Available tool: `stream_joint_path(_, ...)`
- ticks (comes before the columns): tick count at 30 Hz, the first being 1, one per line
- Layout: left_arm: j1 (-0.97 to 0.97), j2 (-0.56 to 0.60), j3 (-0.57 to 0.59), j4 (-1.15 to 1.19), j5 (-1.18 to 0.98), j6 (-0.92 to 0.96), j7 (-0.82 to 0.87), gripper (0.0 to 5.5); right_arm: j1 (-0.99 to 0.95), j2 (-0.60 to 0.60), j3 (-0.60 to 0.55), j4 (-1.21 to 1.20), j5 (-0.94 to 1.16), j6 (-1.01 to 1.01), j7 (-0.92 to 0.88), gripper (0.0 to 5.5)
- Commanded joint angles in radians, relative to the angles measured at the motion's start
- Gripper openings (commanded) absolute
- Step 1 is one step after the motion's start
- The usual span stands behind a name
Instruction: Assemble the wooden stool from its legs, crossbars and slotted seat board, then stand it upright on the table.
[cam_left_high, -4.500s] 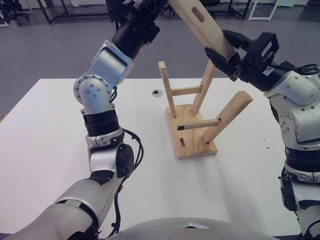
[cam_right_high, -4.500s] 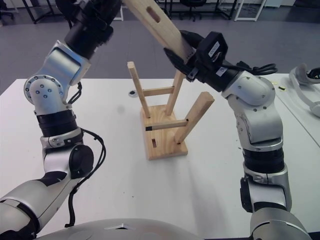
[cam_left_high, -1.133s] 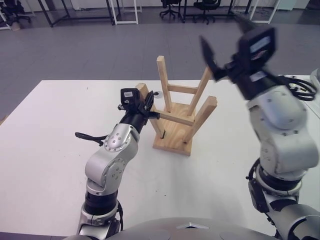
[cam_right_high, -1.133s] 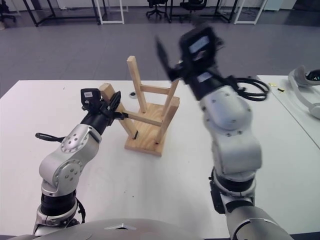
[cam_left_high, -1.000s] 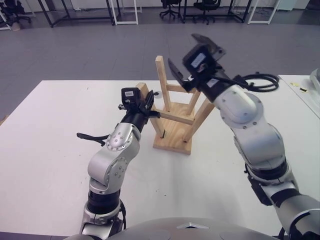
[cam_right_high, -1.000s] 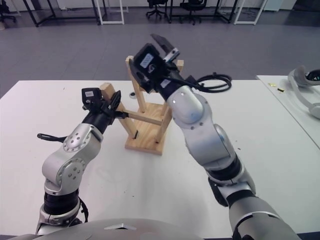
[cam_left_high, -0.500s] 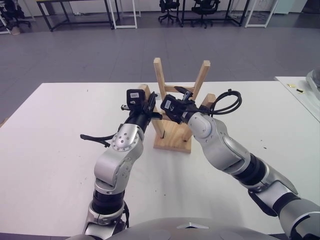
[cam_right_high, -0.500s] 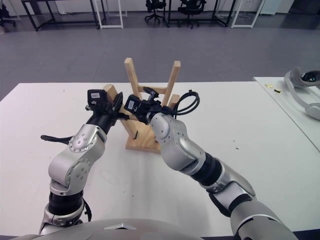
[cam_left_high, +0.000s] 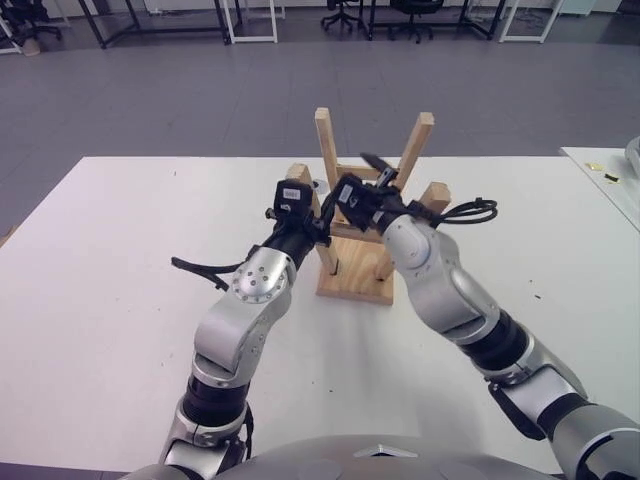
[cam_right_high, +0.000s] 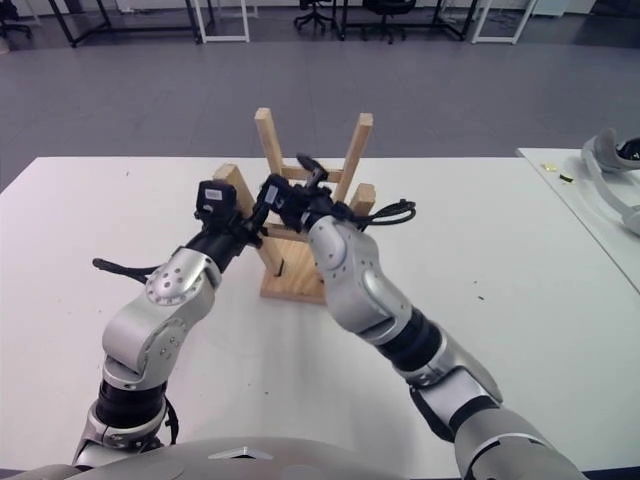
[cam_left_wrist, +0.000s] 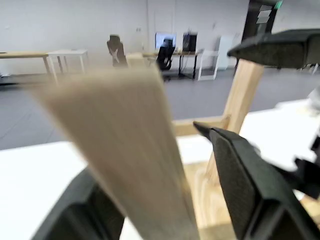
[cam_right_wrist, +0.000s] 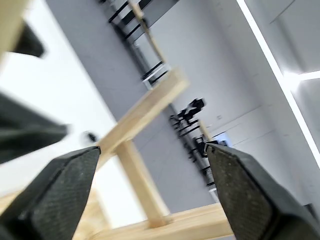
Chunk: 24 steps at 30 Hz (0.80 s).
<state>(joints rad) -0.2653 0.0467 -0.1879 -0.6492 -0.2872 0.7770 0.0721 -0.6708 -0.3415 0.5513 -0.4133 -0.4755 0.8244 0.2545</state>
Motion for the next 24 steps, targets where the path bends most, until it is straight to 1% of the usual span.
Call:
stream_joint_path(1,-0.150,0.053,0.210,-0.110,-0.141,0.030,-0.079,3.14,-0.144,-0.005,-0.178,-0.126,0.026,-0.045,0.043,3.93)
stream_joint_path(2,-0.215,0.073,0.274,-0.107,-0.187,0.038,-0.095,3.30,-0.163,0.028,-0.242,-0.148,0.074,-0.027,0.056,3.93)
stream_joint_path(4,-0.408,0.115,0.401,-0.061,-0.312,0.050,-0.116,3.64,-0.246,0.196,-0.519,-0.184,0.280,0.132,0.092,3.93)
stream_joint_path(5,-0.470,0.132,0.429,-0.020,-0.343,0.049,-0.129,3.81,-0.277,0.218,-0.634,-0.176,0.352,0.177,0.106,3.93)
stream_joint_path(6,-0.507,0.156,0.440,0.037,-0.340,0.045,-0.141,4.04,-0.285,0.180,-0.724,-0.144,0.413,0.183,0.142,3.93)
stream_joint_path(7,-0.526,0.168,0.439,0.089,-0.342,0.051,-0.150,4.12,-0.287,0.134,-0.795,-0.115,0.466,0.192,0.179,3.93)
stream_joint_path(8,-0.532,0.177,0.431,0.125,-0.347,0.062,-0.162,4.35,-0.287,0.112,-0.859,-0.098,0.522,0.221,0.210,3.93)
stream_joint_path(9,-0.511,0.175,0.414,0.152,-0.352,0.077,-0.168,4.41,-0.250,0.109,-0.903,-0.103,0.589,0.273,0.251,3.93)
stream_joint_path(10,-0.463,0.169,0.385,0.167,-0.349,0.089,-0.173,4.41,-0.169,0.117,-0.911,-0.119,0.640,0.308,0.283,3.93)
stream_joint_path(12,-0.335,0.144,0.309,0.186,-0.329,0.109,-0.173,4.41,0.049,0.141,-0.856,-0.140,0.679,0.331,0.289,3.93)
stream_joint_path(13,-0.244,0.123,0.251,0.209,-0.314,0.116,-0.174,4.41,0.162,0.165,-0.793,-0.135,0.673,0.318,0.267,3.93)
stream_joint_path(14,-0.159,0.125,0.156,0.253,-0.270,0.103,-0.189,4.41,0.247,0.181,-0.724,-0.112,0.651,0.305,0.232,3.93)
stream_joint_path(15,-0.098,0.130,0.081,0.291,-0.232,0.090,-0.200,4.41,0.300,0.179,-0.658,-0.088,0.627,0.280,0.203,3.93)
stream_joint_path(16,-0.058,0.129,0.035,0.324,-0.204,0.071,-0.207,4.41,0.321,0.183,-0.625,-0.072,0.620,0.276,0.178,3.93)
stream_joint_path(17,-0.047,0.128,0.016,0.335,-0.188,0.054,-0.210,4.41,0.314,0.186,-0.622,-0.071,0.628,0.282,0.166,3.93)
stream_joint_path(19,-0.069,0.118,0.017,0.345,-0.174,0.023,-0.212,4.41,0.284,0.190,-0.649,-0.077,0.660,0.297,0.155,3.93)
stream_joint_path(23,-0.160,0.077,0.070,0.337,-0.201,0.007,-0.198,4.41,0.223,0.191,-0.663,-0.086,0.707,0.296,0.148,3.93)
stream_joint_path(24,-0.199,0.062,0.109,0.323,-0.225,0.006,-0.184,4.41,0.202,0.187,-0.674,-0.089,0.713,0.274,0.144,3.93)
